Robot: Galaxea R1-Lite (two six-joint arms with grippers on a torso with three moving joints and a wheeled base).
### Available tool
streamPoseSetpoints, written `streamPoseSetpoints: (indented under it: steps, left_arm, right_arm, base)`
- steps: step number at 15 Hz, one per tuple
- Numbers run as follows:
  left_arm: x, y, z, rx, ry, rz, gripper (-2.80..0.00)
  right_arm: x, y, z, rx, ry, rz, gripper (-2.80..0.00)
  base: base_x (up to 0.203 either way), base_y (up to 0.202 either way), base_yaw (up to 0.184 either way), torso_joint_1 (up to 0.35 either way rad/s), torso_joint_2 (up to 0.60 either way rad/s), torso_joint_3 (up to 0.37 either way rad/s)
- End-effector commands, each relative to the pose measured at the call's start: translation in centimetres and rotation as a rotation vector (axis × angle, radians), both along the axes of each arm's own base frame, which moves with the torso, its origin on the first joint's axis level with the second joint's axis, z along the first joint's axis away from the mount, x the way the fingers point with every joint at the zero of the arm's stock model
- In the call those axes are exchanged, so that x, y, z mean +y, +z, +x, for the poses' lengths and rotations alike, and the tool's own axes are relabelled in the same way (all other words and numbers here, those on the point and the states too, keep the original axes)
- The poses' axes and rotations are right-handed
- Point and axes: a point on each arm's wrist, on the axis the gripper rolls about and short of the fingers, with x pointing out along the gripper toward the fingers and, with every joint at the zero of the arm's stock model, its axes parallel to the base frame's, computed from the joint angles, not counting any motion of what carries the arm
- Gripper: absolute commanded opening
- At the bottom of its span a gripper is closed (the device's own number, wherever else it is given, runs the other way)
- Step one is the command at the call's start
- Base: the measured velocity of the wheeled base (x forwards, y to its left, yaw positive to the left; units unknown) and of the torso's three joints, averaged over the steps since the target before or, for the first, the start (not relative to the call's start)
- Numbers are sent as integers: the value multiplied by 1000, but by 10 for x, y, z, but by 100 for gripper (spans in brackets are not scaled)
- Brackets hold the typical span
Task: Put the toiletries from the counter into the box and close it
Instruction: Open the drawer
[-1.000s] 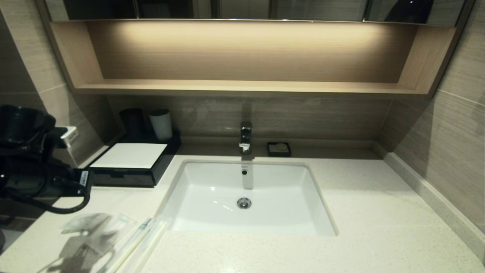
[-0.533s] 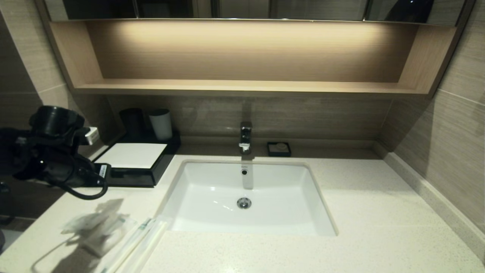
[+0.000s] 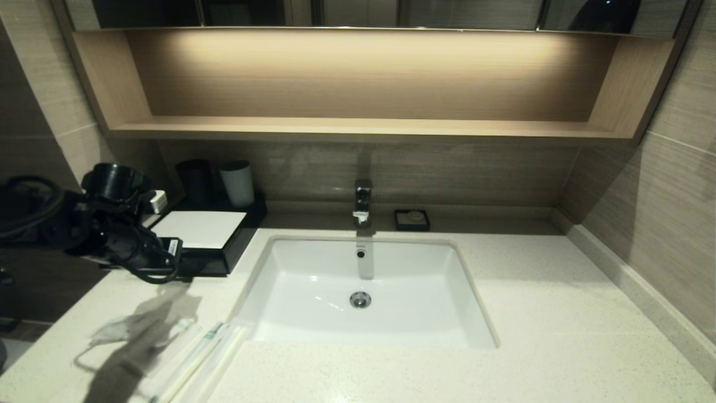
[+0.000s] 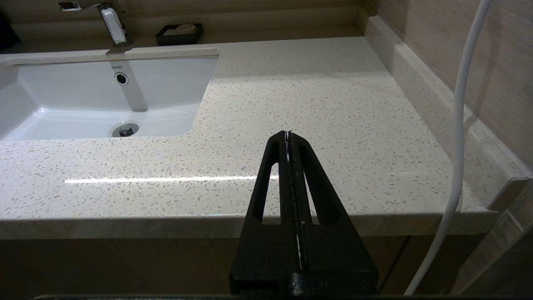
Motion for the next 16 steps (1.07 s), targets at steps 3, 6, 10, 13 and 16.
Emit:
streamPoseSetpoints:
  steps: [3, 6, 10, 13, 16]
  left_arm:
    - [5, -11, 20, 16, 13, -1, -280]
    - [12, -15, 28, 16, 30, 1, -280]
    - [20, -12, 29, 7, 49, 4, -280]
    - [20, -14, 30, 15, 49, 3, -280]
    - [21, -21, 32, 30, 49, 2, -280]
  right_arm:
    - [0, 0, 0, 1, 1, 0, -280]
    - [0, 0, 0, 1, 2, 0, -280]
    - [0, 0, 0, 1, 1, 0, -280]
    - [0, 0, 0, 1, 0, 0, -280]
    - [0, 0, 0, 1, 2, 0, -280]
  base:
    - [0, 0, 0, 0, 0, 0]
    - [0, 0, 0, 0, 0, 0]
    - [0, 0, 0, 0, 0, 0]
    - [0, 0, 0, 0, 0, 0]
    - [0, 0, 0, 0, 0, 0]
